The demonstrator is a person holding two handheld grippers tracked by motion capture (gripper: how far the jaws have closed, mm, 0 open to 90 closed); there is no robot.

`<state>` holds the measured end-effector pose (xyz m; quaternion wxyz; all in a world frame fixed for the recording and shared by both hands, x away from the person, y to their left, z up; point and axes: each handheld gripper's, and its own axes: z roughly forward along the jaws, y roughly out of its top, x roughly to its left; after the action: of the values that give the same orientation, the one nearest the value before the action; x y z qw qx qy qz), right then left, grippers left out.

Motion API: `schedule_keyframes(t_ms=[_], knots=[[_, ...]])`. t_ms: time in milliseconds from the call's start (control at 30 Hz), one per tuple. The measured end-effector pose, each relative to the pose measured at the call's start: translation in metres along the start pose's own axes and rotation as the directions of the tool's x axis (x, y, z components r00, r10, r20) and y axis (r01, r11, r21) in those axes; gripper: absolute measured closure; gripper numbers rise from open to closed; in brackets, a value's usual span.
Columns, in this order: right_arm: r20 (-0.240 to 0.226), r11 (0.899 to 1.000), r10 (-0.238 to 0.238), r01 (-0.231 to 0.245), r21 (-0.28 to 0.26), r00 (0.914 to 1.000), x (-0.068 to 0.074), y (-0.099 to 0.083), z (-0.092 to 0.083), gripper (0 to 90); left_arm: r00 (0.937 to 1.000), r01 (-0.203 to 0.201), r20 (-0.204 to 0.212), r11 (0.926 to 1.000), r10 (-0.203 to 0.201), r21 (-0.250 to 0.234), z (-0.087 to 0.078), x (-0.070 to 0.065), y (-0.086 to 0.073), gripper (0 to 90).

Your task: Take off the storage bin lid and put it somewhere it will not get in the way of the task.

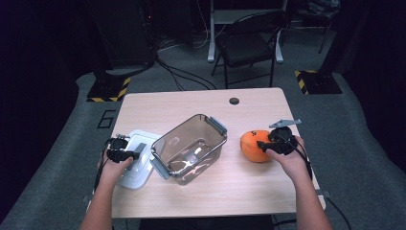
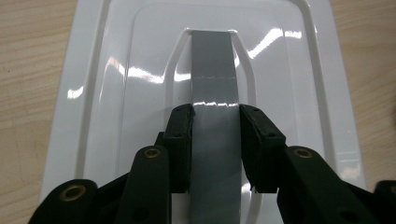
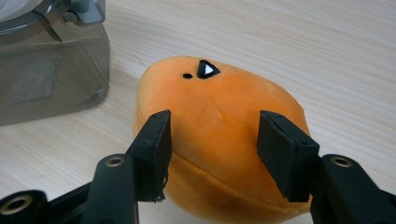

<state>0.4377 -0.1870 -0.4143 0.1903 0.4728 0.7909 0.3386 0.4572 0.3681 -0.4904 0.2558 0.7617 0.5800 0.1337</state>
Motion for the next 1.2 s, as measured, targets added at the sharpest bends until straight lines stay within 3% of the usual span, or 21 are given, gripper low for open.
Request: schedule_keyframes(t_ms=[267, 400, 500, 667, 1200], knots=[[0.001, 1.000, 0.003, -0.003, 0.003, 1.0000, -0.001, 0.000, -0.001, 44.8, 1.0000, -0.004, -0.004, 0.9998, 0.004, -0.019, -0.001, -0.001, -0.001, 55.4], [0.004, 1.000, 0.003, -0.003, -0.001, 1.0000, 0.001, 0.002, -0.005, 44.7, 0.9998, 0.012, 0.019, 0.9990, -0.011, -0.042, -0.004, 0.000, -0.002, 49.1], [0.014, 1.000, -0.024, 0.024, -0.019, 0.9996, 0.003, 0.006, -0.011, 44.7, 0.9999, 0.003, 0.017, 0.9985, -0.002, -0.055, -0.006, 0.003, 0.000, 44.7], [0.010, 1.000, -0.023, 0.023, -0.019, 0.9997, 0.008, 0.009, -0.014, 44.8, 0.9999, -0.003, 0.012, 0.9980, 0.004, -0.062, -0.005, 0.004, -0.001, 40.5], [-0.032, 0.996, -0.087, 0.088, 0.014, 0.9957, 0.031, 0.037, 0.013, 44.6, 0.9996, 0.019, 0.023, 0.9979, -0.018, -0.062, -0.007, 0.007, -0.002, 40.4]])
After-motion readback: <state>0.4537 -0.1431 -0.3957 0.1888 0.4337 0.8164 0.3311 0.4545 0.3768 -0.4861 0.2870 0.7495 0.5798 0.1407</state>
